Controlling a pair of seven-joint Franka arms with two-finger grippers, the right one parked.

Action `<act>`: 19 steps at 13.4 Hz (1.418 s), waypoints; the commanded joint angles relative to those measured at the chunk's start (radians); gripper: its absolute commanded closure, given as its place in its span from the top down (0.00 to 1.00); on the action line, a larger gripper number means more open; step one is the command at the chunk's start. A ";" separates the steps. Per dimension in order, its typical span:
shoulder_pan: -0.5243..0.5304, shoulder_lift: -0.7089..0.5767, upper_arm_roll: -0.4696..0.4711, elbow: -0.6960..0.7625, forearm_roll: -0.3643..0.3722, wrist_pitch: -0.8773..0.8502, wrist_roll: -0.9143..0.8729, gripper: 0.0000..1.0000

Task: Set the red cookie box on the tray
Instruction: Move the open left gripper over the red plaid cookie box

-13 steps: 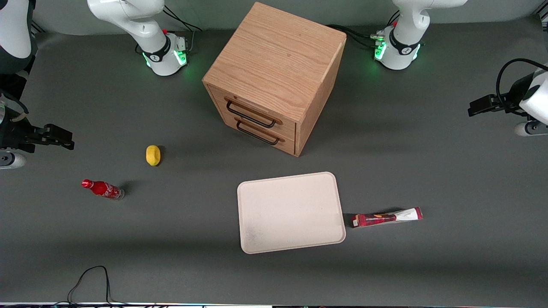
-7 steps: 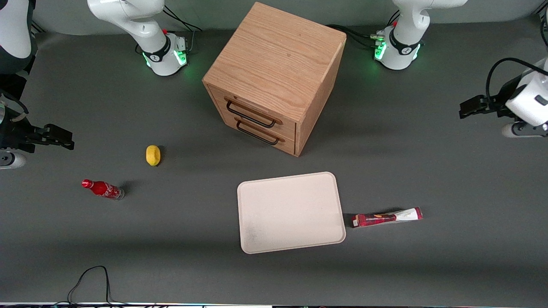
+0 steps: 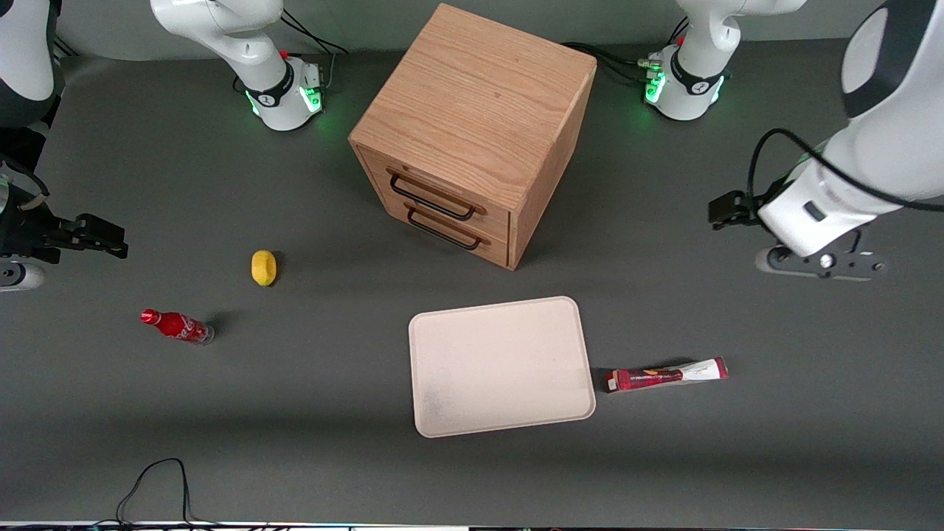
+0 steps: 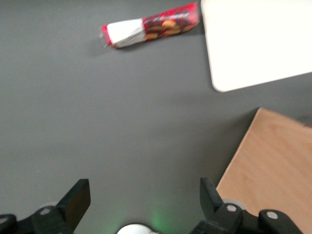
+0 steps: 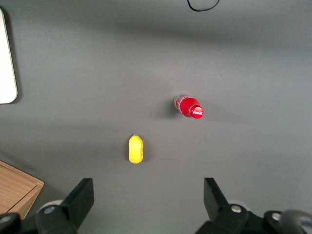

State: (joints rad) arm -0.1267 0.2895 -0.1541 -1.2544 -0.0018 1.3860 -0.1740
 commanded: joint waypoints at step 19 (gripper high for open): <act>-0.001 0.263 0.010 0.185 0.165 0.220 1.324 1.00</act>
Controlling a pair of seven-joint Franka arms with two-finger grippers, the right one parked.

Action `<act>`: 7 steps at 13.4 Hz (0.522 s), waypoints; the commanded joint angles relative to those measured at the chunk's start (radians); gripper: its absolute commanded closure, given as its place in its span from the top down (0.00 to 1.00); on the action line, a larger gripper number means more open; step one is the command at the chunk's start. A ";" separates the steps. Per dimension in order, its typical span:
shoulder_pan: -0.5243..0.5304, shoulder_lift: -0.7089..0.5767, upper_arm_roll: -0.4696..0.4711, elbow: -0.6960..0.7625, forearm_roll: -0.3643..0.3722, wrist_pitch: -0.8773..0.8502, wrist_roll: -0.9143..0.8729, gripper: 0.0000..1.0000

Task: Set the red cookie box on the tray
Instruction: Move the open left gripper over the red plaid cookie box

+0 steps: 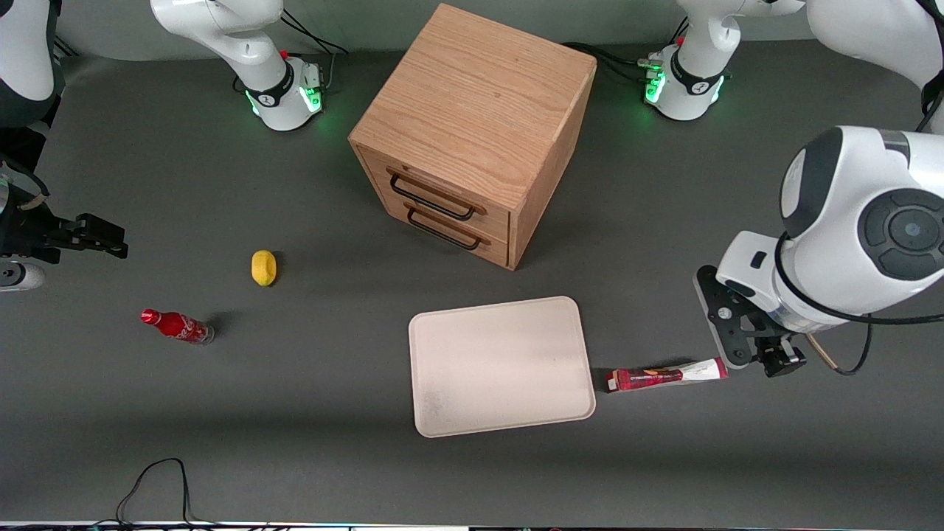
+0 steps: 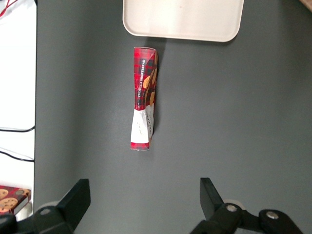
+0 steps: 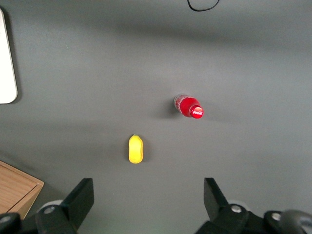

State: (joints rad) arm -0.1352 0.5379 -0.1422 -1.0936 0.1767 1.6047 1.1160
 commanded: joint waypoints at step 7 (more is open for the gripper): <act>0.066 0.076 -0.002 -0.032 -0.106 0.099 0.258 1.00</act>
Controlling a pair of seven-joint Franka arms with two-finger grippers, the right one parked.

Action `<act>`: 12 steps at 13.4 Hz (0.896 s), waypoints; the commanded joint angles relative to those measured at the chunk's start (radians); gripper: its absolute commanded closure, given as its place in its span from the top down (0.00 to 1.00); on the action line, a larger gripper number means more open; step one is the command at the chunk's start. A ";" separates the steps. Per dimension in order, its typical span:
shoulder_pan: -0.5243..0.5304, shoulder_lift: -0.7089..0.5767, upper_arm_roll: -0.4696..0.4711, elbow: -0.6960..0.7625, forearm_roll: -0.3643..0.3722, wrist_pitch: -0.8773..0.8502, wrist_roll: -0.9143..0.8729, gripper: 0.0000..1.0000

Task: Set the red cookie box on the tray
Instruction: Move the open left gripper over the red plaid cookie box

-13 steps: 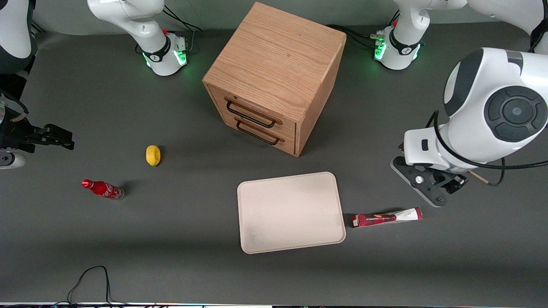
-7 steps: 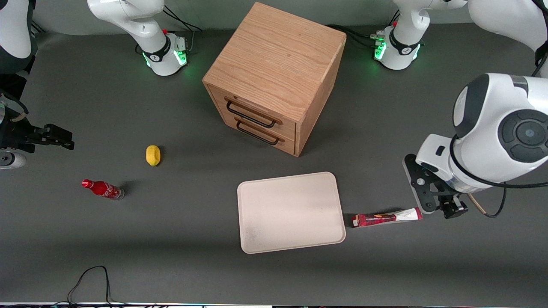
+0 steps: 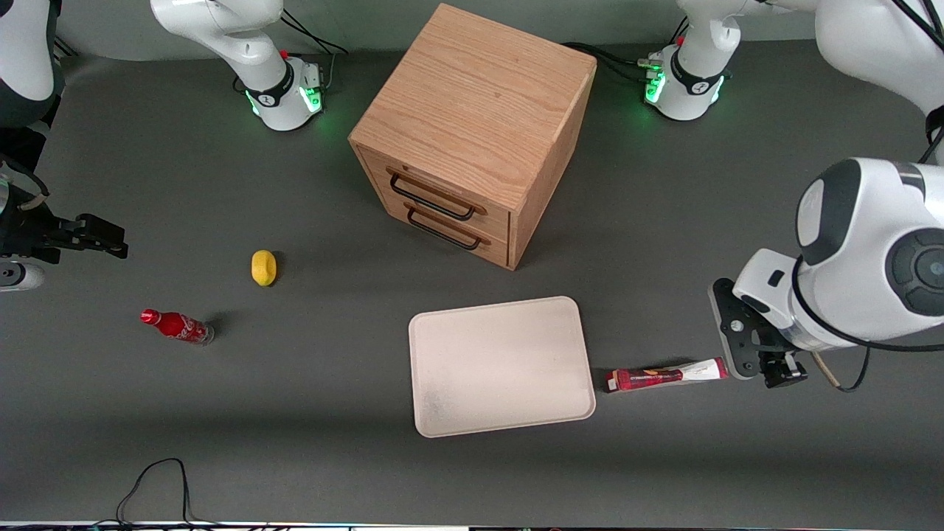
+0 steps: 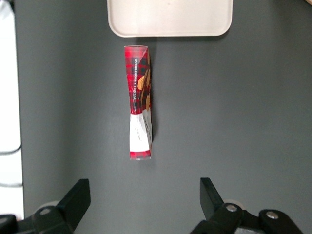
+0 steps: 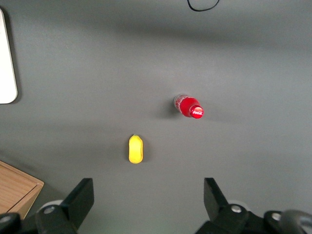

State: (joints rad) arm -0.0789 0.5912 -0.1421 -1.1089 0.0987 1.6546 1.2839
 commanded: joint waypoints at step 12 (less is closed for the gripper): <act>-0.015 0.101 -0.005 -0.107 -0.043 0.183 0.009 1.00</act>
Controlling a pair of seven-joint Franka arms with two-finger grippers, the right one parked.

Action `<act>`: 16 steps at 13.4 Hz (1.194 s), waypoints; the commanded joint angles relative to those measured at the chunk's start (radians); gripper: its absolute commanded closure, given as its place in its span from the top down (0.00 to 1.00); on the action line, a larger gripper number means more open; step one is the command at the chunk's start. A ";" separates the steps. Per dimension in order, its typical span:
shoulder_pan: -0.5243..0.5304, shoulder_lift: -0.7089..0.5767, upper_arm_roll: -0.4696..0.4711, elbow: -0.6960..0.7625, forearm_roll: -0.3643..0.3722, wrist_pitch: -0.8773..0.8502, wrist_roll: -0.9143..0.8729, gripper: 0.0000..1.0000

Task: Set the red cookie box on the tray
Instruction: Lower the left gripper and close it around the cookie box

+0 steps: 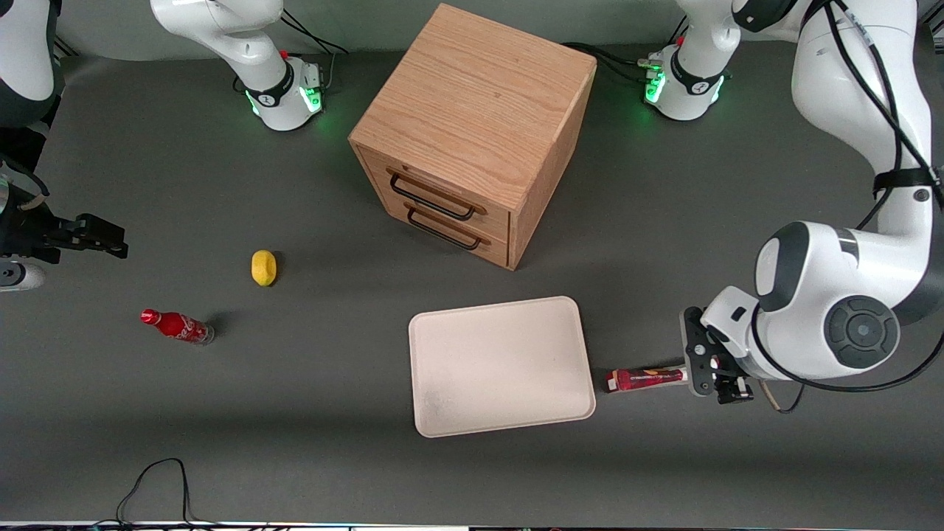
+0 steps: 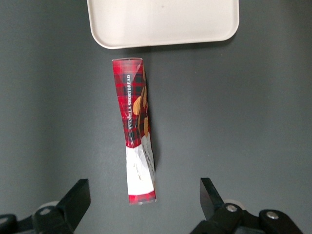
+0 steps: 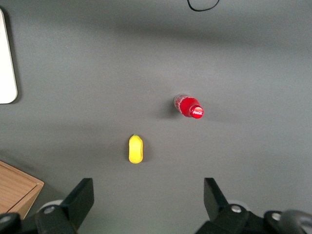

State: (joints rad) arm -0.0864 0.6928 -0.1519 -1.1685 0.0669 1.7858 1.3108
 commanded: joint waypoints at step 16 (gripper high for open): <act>-0.003 0.113 0.012 -0.203 -0.022 0.379 -0.074 1.00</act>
State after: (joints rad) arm -0.0803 0.8040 -0.1488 -1.3588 0.0418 2.1405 1.2563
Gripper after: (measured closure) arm 0.000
